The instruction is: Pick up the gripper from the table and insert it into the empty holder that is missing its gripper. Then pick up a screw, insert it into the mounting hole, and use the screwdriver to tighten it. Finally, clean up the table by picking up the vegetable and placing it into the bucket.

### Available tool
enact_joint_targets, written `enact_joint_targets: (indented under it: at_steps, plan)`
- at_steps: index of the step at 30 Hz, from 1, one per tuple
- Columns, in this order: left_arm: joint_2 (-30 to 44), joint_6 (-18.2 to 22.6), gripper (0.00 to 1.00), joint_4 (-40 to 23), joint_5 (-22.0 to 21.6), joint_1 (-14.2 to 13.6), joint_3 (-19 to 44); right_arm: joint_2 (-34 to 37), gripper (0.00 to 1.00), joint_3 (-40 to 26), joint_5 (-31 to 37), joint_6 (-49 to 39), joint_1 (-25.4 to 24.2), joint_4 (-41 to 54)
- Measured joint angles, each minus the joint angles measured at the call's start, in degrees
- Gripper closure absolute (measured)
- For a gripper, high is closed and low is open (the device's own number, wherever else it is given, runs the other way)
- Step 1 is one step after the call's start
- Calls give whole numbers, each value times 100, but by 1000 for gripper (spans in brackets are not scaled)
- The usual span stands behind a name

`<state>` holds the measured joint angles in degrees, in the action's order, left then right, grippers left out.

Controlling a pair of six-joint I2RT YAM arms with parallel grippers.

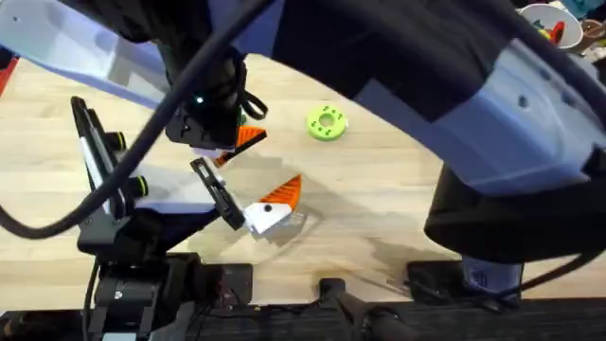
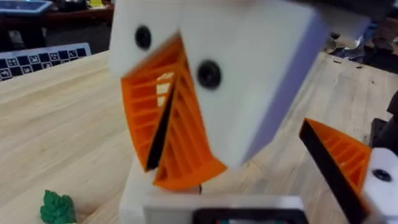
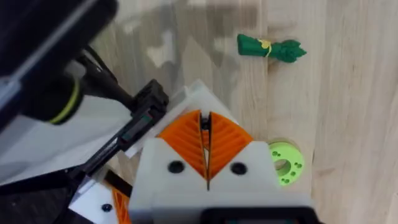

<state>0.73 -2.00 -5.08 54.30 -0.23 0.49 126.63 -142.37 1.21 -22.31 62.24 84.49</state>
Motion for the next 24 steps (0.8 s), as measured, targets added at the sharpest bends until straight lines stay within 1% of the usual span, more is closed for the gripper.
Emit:
enact_joint_targets:
  at_steps: [12,13,14,16,17,19,20,21,24]
  plan:
    - [0,0,15,0,2,0,0,0,995,0,0,0,0,-2]
    - [0,0,15,0,2,0,0,0,969,0,-2,7,0,4]
    - [2,4,16,0,15,-2,0,0,870,0,6,35,0,11]
    - [0,-8,15,-8,52,-6,0,0,586,-10,106,40,-19,36]
    - [0,-7,16,-7,50,-2,0,-2,427,-33,140,42,-48,92]
    - [0,-8,16,-7,60,0,0,-3,154,-69,232,42,-111,118]
    - [0,-7,15,-9,63,0,0,-4,60,-87,264,28,-144,116]
    - [-1,-2,15,-7,62,0,0,-15,29,-90,262,47,-178,119]
    - [-4,4,15,-7,76,0,0,-38,17,-90,262,101,-179,137]
